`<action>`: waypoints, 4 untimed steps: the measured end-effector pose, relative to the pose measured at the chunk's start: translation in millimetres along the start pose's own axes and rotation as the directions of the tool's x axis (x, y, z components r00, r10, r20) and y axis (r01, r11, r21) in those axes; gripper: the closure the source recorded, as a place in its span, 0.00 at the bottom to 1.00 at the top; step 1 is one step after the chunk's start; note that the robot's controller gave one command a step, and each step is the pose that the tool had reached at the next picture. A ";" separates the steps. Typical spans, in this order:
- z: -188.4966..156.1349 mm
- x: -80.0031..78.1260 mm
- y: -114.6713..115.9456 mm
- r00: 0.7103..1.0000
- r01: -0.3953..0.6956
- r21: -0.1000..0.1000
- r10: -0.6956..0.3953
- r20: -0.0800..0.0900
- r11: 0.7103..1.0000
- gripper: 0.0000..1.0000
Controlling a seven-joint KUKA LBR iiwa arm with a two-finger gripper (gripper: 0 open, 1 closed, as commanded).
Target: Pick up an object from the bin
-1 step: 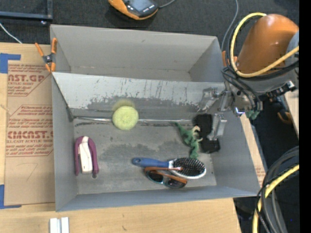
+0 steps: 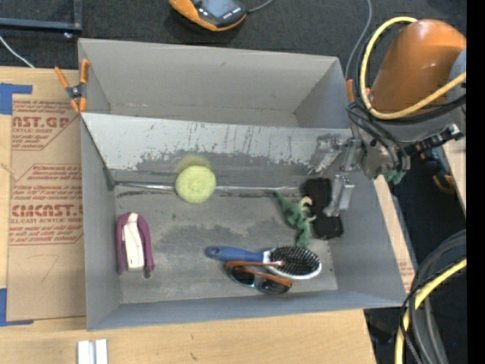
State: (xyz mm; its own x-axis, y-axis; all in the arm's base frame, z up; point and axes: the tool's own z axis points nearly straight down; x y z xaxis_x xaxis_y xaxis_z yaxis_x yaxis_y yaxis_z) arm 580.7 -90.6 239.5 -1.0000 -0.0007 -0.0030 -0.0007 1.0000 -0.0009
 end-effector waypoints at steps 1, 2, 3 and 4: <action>112.9 45.5 54.3 1.000 -0.003 0.000 0.003 -0.002 1.000 0.00; 106.6 67.5 61.9 1.000 0.027 0.000 -0.027 -0.002 1.000 0.00; 125.7 75.7 66.3 0.990 -0.140 -0.001 0.140 -0.001 0.990 0.00; 169.7 88.6 69.6 0.994 -0.113 0.000 0.113 -0.001 0.994 0.00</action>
Offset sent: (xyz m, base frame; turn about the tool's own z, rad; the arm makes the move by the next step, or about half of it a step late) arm -0.0771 0.0605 -0.0795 -0.0436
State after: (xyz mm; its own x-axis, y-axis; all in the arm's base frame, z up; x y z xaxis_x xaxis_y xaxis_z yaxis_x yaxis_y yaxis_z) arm 492.6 -21.2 69.5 -0.9937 0.1123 -0.0017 0.1123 0.9937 -0.0004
